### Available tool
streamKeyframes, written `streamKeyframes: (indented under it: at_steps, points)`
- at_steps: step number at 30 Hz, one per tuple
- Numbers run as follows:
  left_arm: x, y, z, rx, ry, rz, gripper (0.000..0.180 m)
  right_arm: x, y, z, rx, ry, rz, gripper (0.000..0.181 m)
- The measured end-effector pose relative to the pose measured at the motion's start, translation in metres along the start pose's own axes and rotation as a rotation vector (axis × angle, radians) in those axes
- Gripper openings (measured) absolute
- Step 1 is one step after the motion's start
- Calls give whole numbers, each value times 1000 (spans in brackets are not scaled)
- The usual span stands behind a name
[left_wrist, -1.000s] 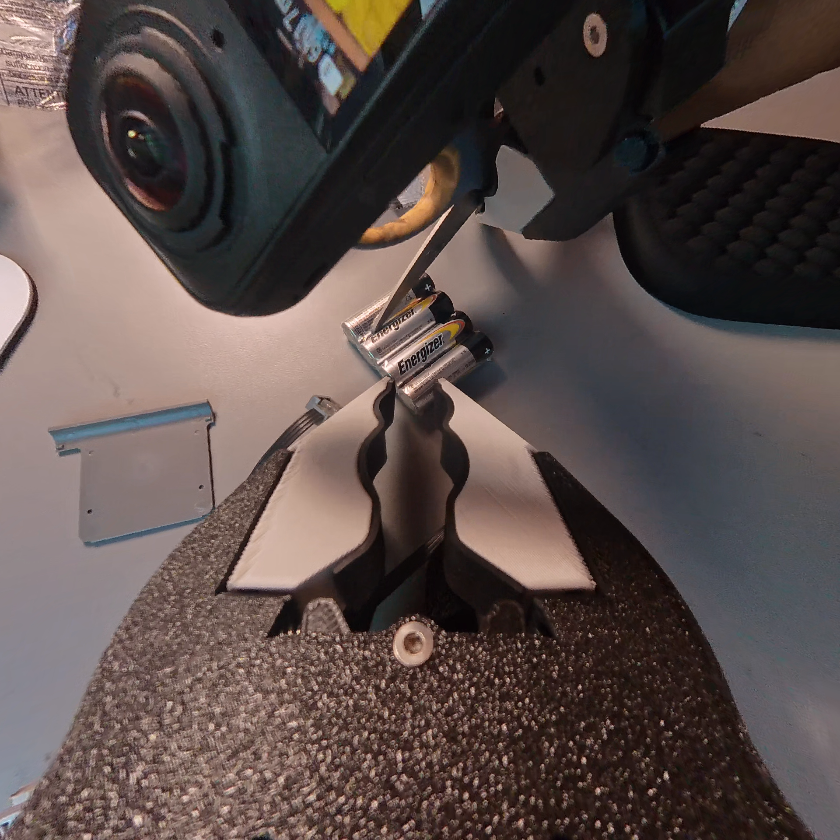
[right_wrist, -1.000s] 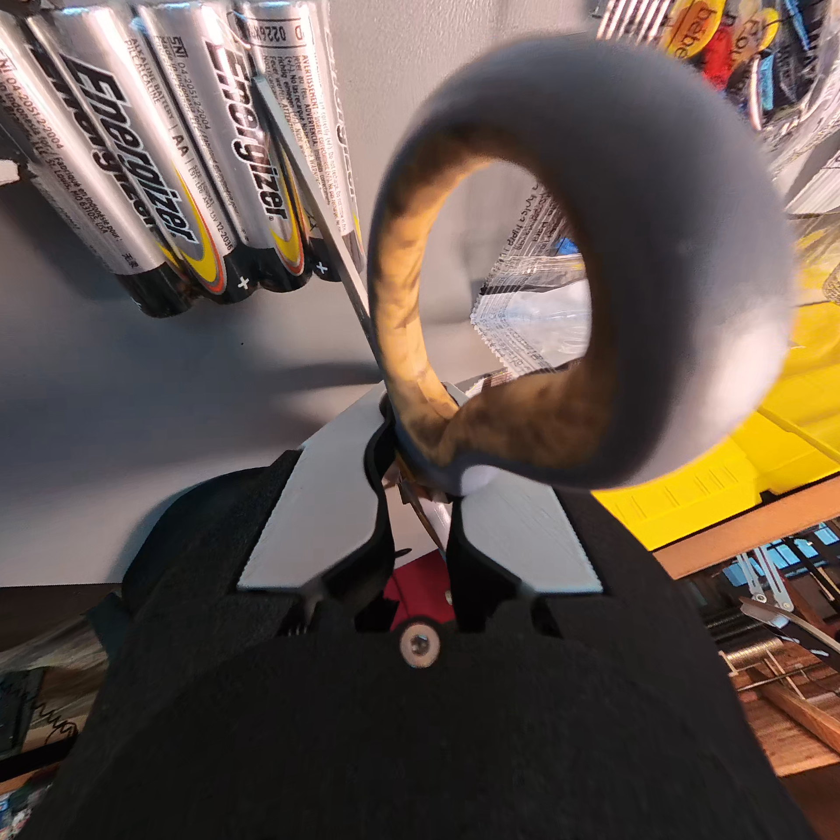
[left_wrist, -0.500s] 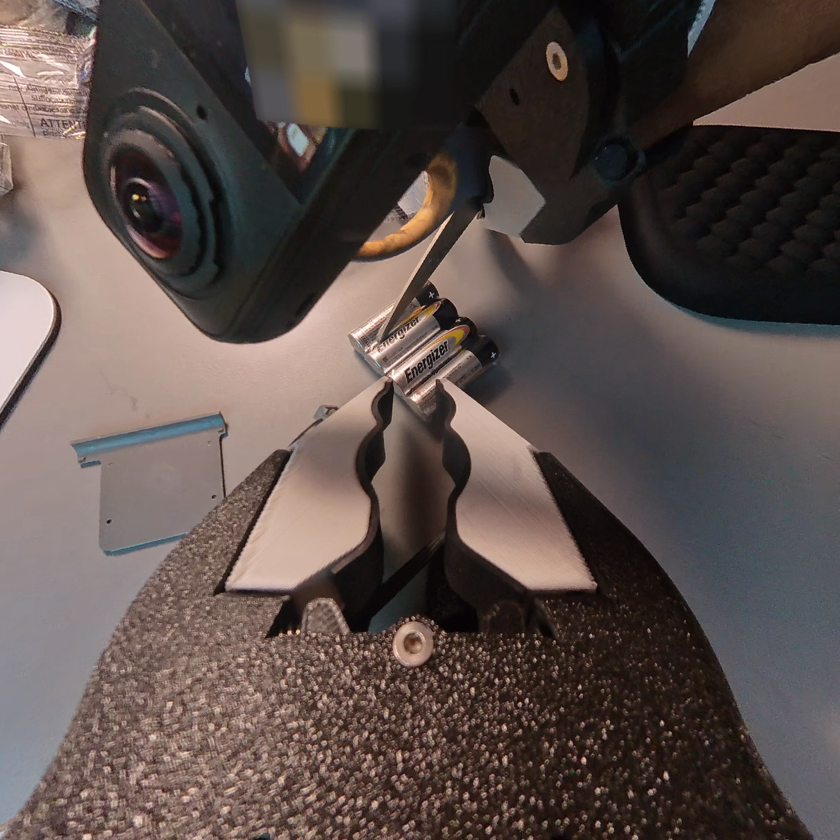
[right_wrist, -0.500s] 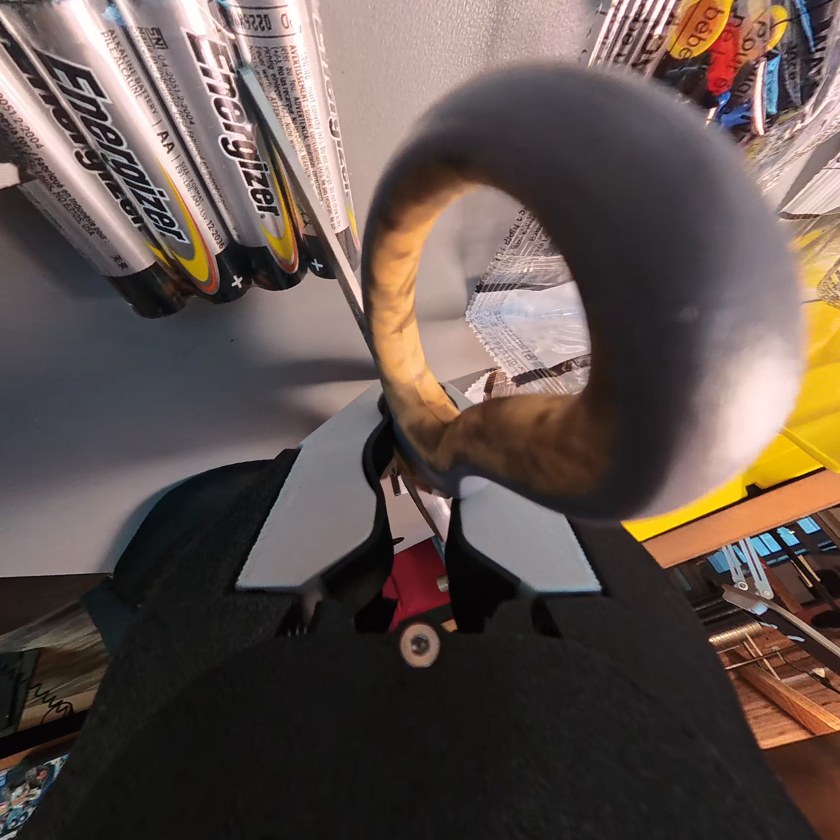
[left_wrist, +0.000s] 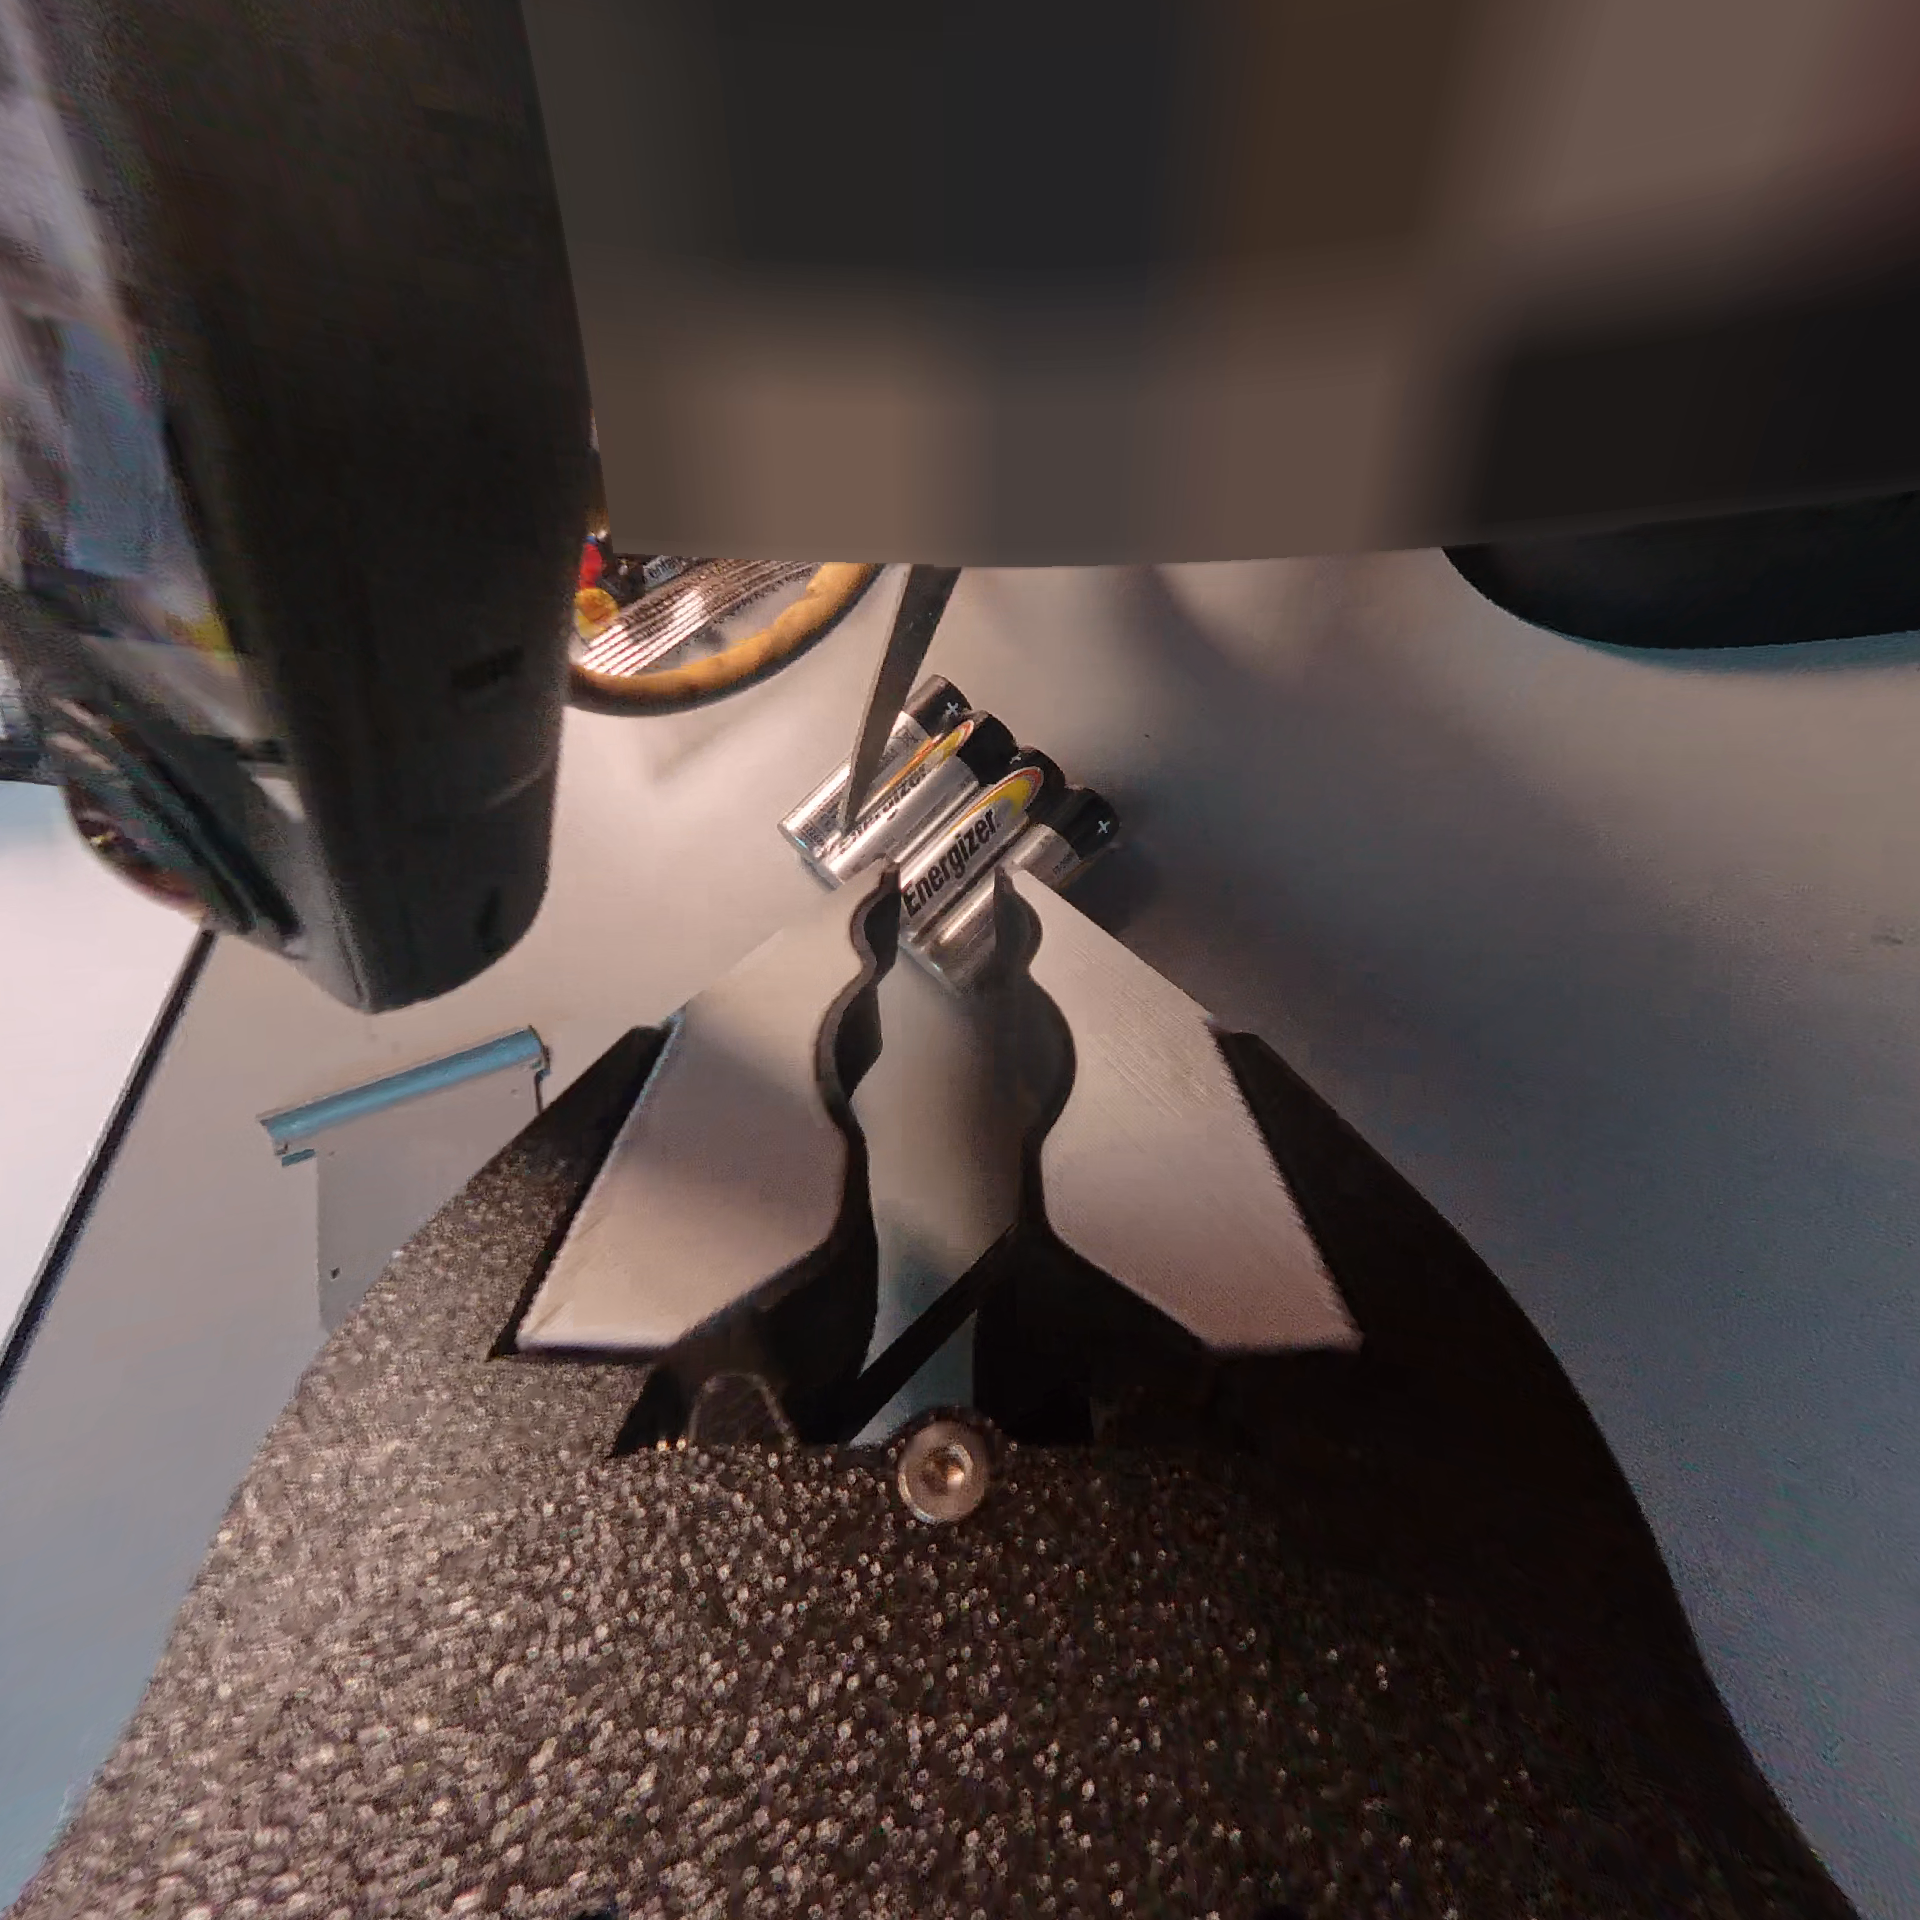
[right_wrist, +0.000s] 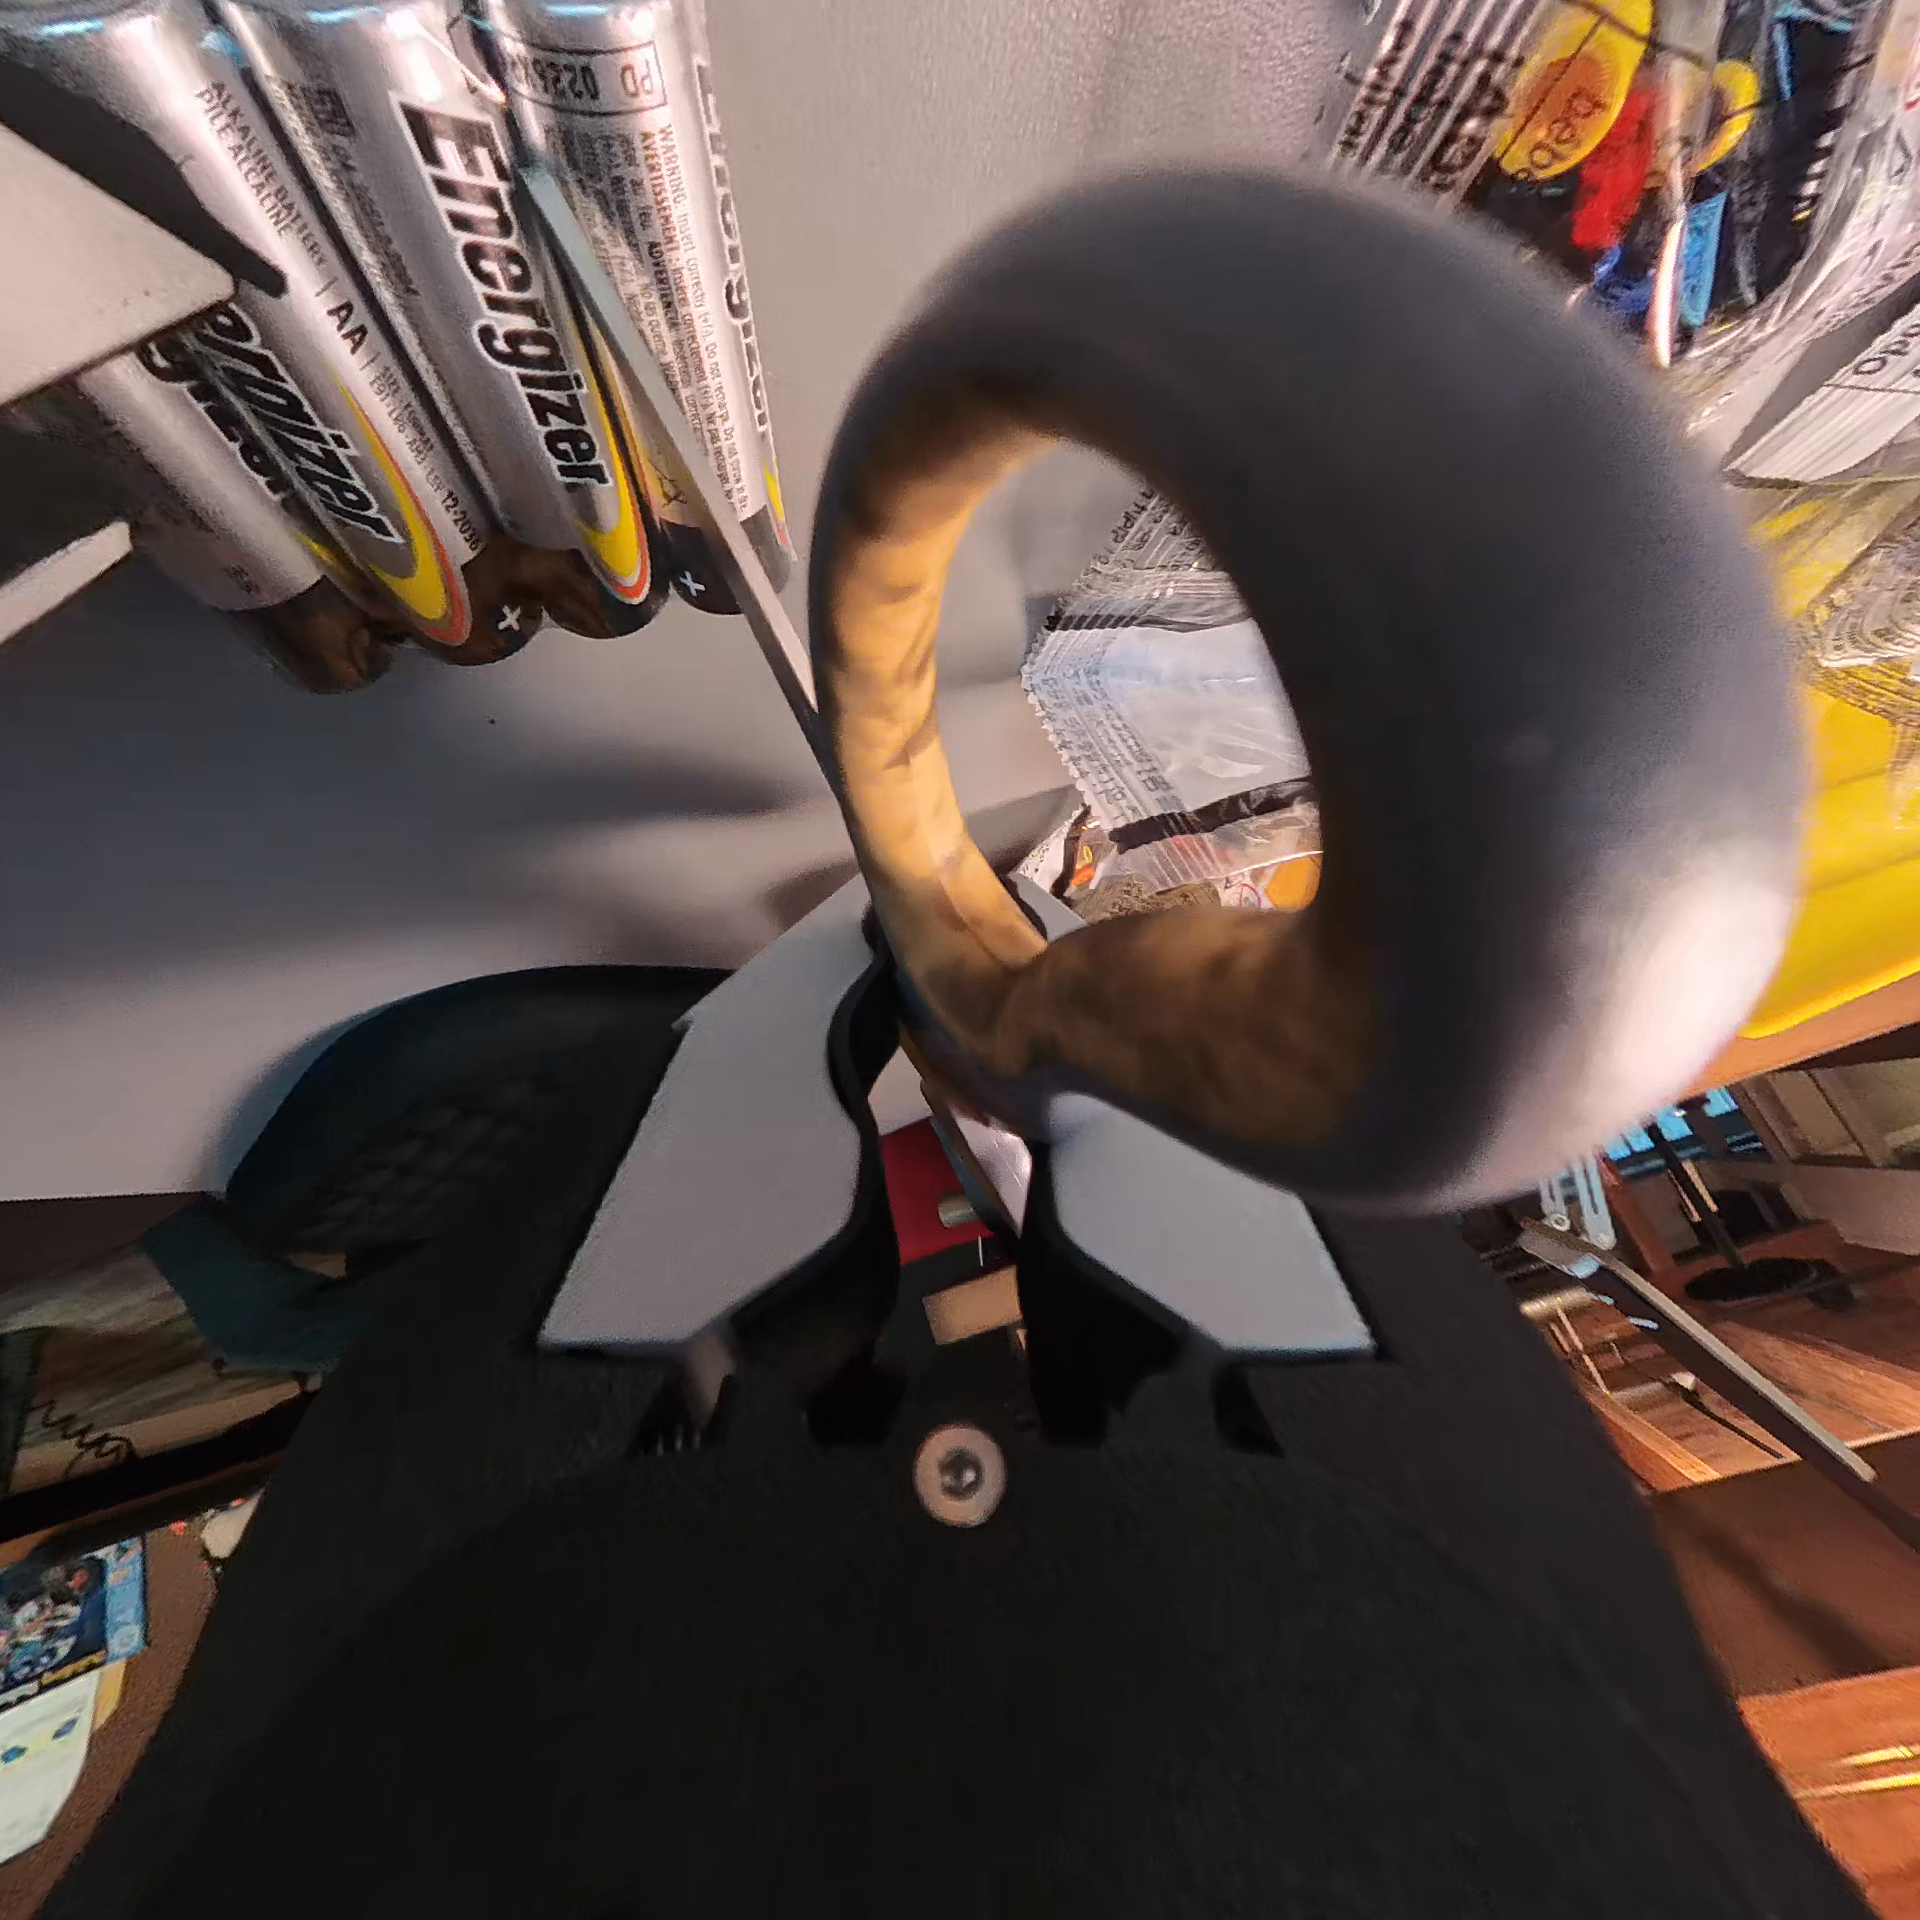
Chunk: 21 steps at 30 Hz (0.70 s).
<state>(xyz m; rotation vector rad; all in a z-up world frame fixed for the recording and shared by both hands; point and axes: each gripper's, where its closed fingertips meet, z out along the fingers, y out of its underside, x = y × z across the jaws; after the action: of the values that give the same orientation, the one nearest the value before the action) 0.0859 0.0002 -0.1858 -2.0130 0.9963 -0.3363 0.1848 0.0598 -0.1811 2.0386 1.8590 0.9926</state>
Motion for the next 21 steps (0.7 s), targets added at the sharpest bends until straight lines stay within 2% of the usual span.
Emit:
streamKeyframes:
  at_steps: [1, 8, 21]
  points:
    - [2, 1, 1, -10, 19, -12, 14, 2, 1, -2, -17, 9, -10, 16]
    - [9, 1, 3, -19, 99, -47, 0, 8, 3, -8, -78, 57, -54, 14]
    - [8, -1, 7, -41, 75, -66, 0, 4, 13, -5, -76, 70, -46, 13]
